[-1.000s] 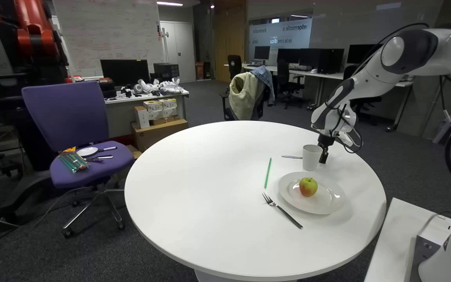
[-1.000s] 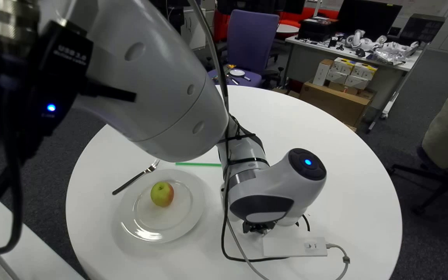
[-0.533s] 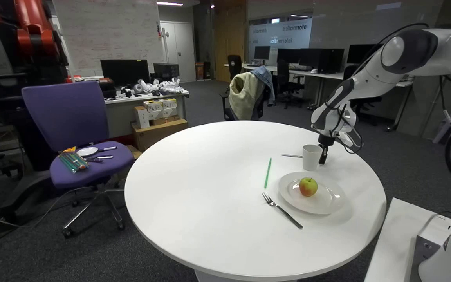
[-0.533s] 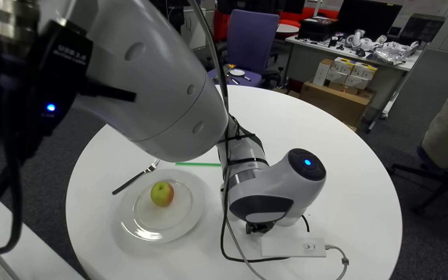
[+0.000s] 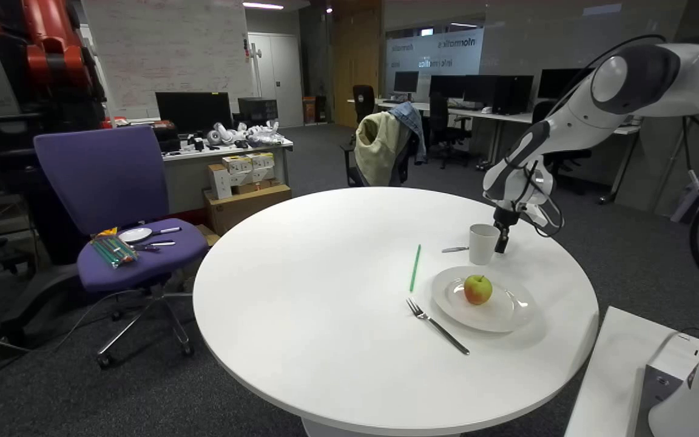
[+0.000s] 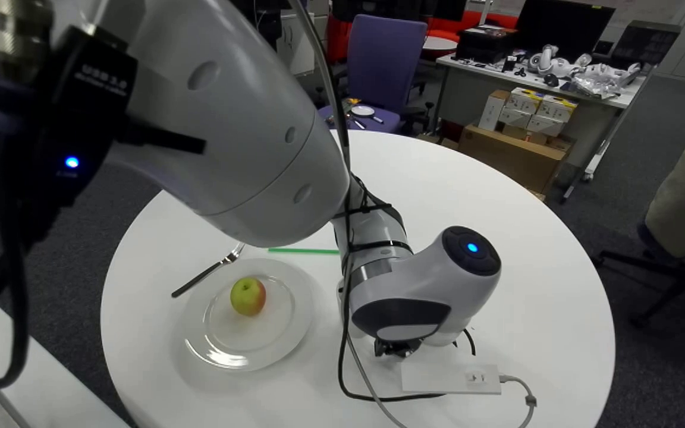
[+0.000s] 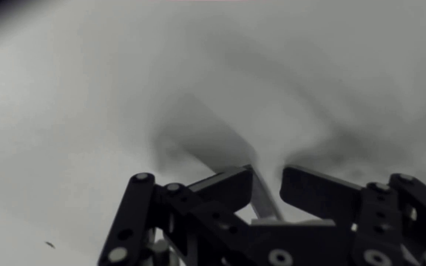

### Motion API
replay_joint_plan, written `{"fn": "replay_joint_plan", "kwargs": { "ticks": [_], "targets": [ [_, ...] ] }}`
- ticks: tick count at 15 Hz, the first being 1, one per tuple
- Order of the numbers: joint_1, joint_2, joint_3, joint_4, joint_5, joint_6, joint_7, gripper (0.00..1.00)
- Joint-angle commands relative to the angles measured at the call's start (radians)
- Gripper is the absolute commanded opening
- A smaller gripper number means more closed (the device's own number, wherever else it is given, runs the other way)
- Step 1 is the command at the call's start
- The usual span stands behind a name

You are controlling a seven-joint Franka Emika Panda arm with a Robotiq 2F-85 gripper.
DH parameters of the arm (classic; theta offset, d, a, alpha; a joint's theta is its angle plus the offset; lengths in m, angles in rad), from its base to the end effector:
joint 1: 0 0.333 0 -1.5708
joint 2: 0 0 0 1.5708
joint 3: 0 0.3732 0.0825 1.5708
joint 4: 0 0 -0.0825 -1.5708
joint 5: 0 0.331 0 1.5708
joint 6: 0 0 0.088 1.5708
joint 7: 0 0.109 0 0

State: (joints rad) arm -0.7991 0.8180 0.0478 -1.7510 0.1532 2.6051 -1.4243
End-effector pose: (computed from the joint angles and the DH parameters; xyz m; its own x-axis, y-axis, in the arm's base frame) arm 0.4835 -0.4627 0.1889 0.8579 0.4997 0.1198 0.5023 -0.8646 0.0092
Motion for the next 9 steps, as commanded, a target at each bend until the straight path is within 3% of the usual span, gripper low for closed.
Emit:
{"fn": "replay_joint_plan", "kwargs": {
  "ticks": [1, 6, 9],
  "targets": [
    [-0.019, -0.071, 0.008, -0.063, 0.015, 0.032, -0.001, 0.62],
    [-0.04, -0.122, 0.012, -0.074, 0.023, 0.027, -0.011, 0.99],
    [-0.035, -0.121, 0.004, -0.073, 0.011, 0.017, -0.01, 1.0]
  ]
}}
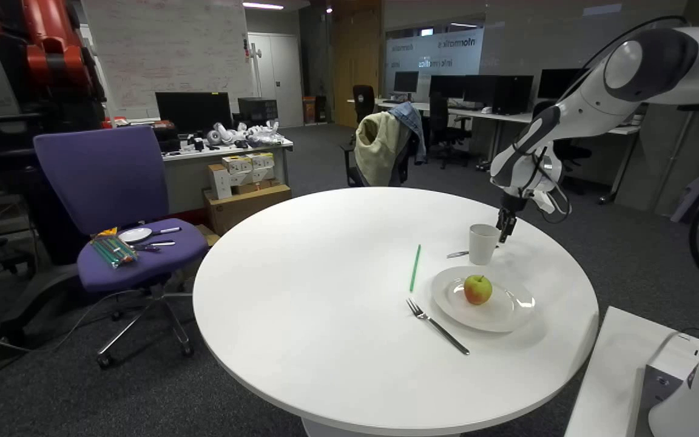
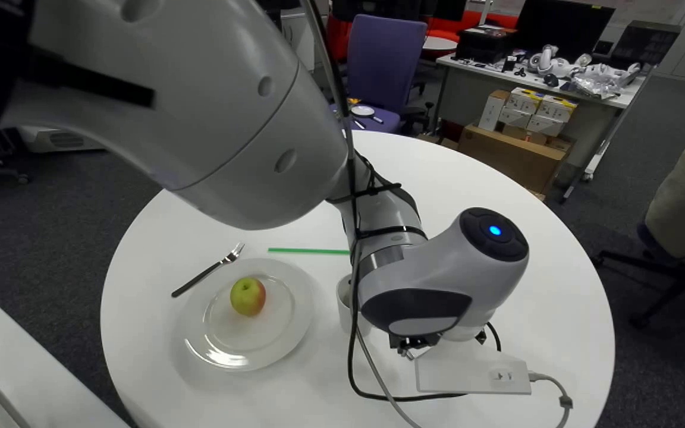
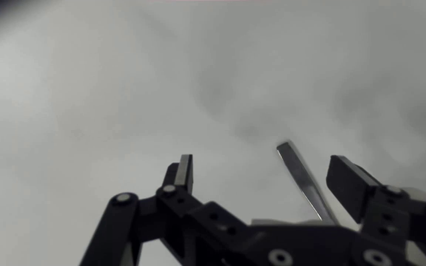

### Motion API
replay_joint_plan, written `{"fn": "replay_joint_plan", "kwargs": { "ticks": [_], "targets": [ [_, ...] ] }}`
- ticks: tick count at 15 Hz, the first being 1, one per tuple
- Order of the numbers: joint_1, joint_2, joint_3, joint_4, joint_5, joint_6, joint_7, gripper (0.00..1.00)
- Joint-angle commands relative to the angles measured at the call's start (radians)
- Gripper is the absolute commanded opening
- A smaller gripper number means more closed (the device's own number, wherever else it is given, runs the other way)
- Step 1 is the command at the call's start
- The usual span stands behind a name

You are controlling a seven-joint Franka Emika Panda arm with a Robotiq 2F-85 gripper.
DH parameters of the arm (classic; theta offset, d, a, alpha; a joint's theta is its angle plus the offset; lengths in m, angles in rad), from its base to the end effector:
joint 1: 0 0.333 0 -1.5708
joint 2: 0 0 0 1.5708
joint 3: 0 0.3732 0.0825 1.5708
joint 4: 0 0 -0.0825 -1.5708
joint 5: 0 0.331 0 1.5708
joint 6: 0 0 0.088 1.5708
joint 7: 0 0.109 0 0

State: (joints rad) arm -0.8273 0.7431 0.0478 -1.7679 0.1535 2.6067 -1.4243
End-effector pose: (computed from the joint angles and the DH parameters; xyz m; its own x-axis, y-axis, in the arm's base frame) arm 0.4727 -0.4789 0.2334 0.8665 0.4810 0.1334 0.4763 -0.8767 0.0671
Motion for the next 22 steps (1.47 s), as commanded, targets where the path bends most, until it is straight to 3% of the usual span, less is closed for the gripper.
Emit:
{"fn": "replay_joint_plan", "kwargs": {
  "ticks": [1, 8, 12, 17, 22],
  "targets": [
    [0.002, -0.039, -0.002, -0.055, -0.002, 0.014, -0.011, 1.0],
    [0.07, -0.011, -0.058, -0.088, -0.154, 0.129, -0.076, 1.0],
    [0.063, -0.008, -0.048, -0.107, -0.213, 0.183, -0.123, 1.0],
    [-0.002, -0.008, 0.017, -0.086, -0.191, 0.105, -0.286, 1.0],
    [-0.042, -0.003, 0.038, -0.046, -0.16, -0.004, -0.409, 1.0]
  ]
}}
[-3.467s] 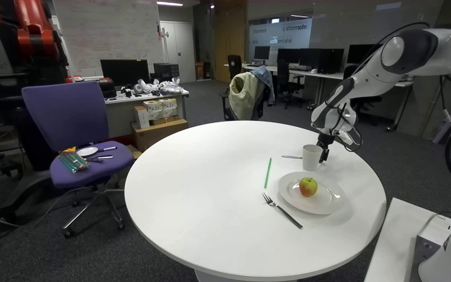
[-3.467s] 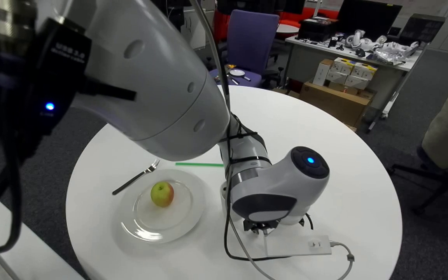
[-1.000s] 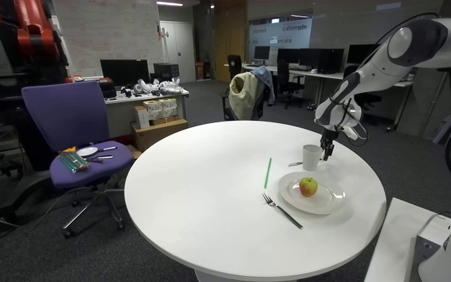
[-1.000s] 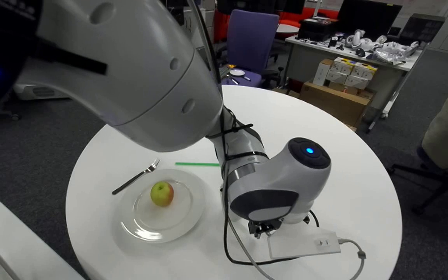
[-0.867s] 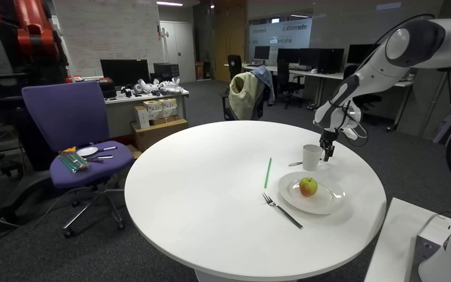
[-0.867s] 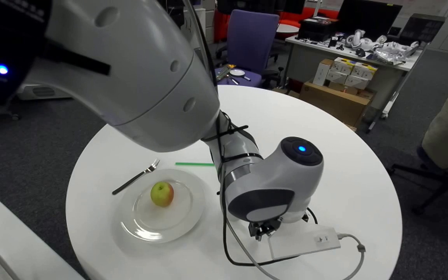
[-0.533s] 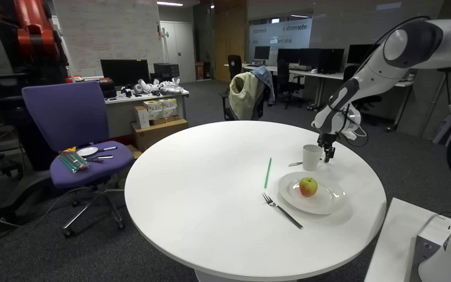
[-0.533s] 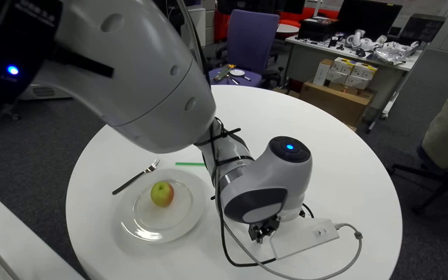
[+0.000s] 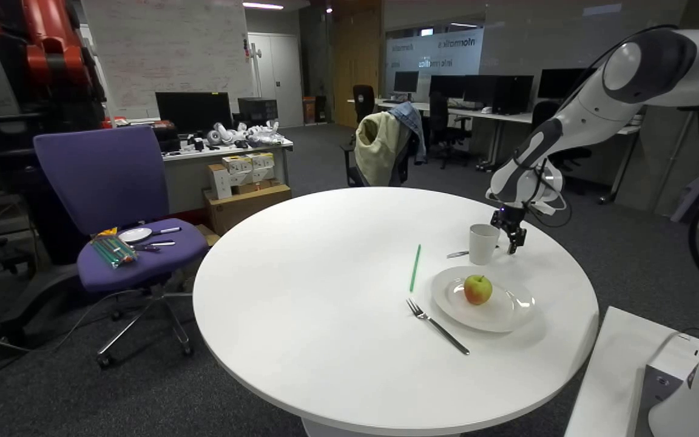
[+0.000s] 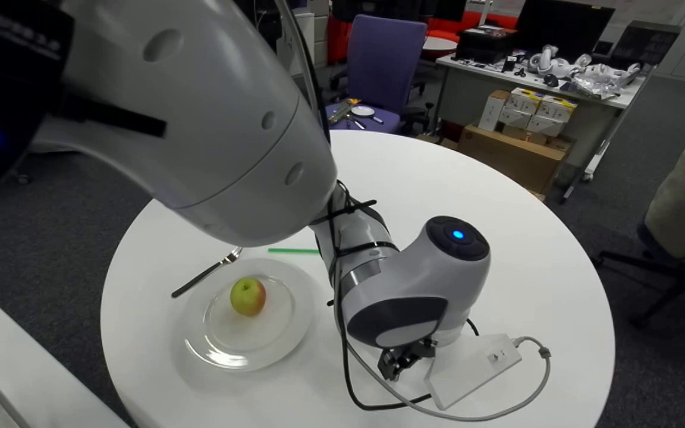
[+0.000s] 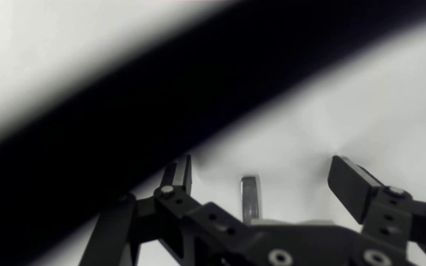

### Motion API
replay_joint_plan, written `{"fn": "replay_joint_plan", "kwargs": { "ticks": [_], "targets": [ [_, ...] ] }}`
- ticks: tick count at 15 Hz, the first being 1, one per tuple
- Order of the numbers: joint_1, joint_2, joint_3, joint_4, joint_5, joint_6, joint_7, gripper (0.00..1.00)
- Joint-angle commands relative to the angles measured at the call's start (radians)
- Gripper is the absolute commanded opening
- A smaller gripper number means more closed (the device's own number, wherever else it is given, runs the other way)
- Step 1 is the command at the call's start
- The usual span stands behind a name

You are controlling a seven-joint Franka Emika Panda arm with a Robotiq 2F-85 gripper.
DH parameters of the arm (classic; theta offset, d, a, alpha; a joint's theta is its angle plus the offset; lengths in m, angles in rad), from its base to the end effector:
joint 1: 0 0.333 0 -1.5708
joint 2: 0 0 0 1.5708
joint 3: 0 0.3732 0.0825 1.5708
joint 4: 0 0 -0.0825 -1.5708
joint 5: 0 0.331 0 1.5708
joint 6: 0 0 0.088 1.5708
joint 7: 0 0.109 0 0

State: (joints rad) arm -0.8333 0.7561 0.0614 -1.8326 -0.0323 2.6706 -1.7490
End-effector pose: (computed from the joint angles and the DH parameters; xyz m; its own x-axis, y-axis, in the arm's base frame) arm 0.4673 -0.4616 0.2089 0.5510 0.8345 0.0099 0.8309 -0.5496 0.0868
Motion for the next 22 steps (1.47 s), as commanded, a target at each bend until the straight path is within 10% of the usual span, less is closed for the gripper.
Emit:
{"fn": "replay_joint_plan", "kwargs": {
  "ticks": [1, 22],
  "targets": [
    [-0.042, -0.016, 0.026, 0.027, 0.03, -0.089, -0.11, 1.0],
    [-0.02, 0.037, 0.014, 0.131, 0.197, -0.229, -0.282, 1.0]
  ]
}}
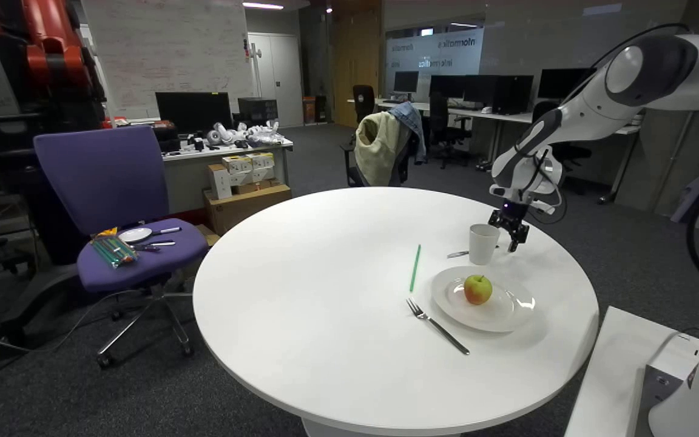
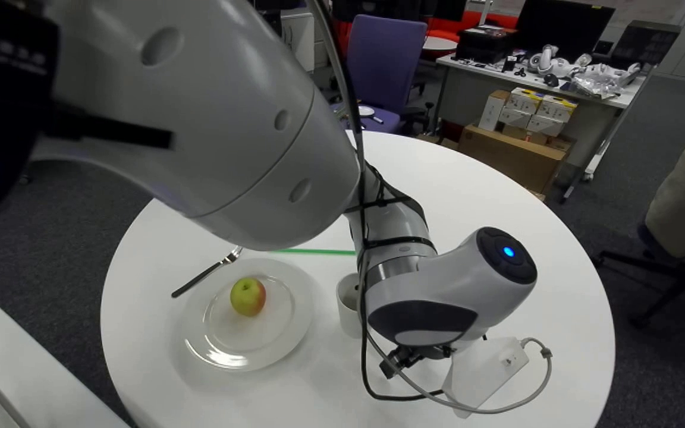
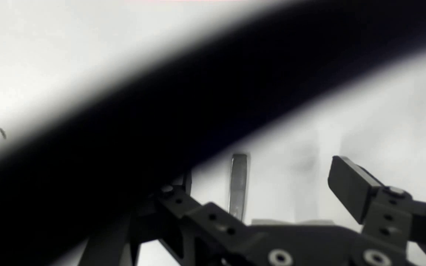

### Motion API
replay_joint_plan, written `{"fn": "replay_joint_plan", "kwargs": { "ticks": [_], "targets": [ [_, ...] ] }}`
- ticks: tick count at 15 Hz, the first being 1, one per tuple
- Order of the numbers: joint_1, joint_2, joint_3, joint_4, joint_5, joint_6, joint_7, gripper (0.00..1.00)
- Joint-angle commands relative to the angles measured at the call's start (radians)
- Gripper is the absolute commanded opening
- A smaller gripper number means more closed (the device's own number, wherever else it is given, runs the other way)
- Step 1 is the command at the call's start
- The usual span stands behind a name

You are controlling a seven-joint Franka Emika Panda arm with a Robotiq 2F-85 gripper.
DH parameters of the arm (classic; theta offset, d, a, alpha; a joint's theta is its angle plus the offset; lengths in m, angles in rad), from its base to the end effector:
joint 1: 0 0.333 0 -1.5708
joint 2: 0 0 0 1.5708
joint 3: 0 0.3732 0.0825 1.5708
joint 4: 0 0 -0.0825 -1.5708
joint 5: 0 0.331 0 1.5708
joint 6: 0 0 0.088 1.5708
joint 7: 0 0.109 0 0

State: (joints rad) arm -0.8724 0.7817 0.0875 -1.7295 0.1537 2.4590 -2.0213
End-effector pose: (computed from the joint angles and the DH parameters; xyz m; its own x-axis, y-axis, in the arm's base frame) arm 0.4645 -0.4769 0.2091 0.4550 0.8754 0.1634 0.8865 -0.4626 0.0092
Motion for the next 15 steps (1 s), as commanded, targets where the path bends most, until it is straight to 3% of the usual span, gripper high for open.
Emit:
{"fn": "replay_joint_plan", "kwargs": {
  "ticks": [1, 6, 7, 9, 15],
  "targets": [
    [0.024, 0.014, -0.014, 0.028, 0.011, -0.015, -0.009, 1.0],
    [0.04, 0.023, -0.023, 0.036, 0.009, -0.006, -0.004, 1.0],
    [0.041, 0.023, -0.024, 0.037, 0.009, -0.005, -0.004, 0.75],
    [0.043, 0.022, -0.026, 0.038, 0.009, -0.005, -0.004, 0.66],
    [0.044, 0.018, -0.029, 0.05, 0.011, -0.007, -0.005, 0.19]
  ]
}}
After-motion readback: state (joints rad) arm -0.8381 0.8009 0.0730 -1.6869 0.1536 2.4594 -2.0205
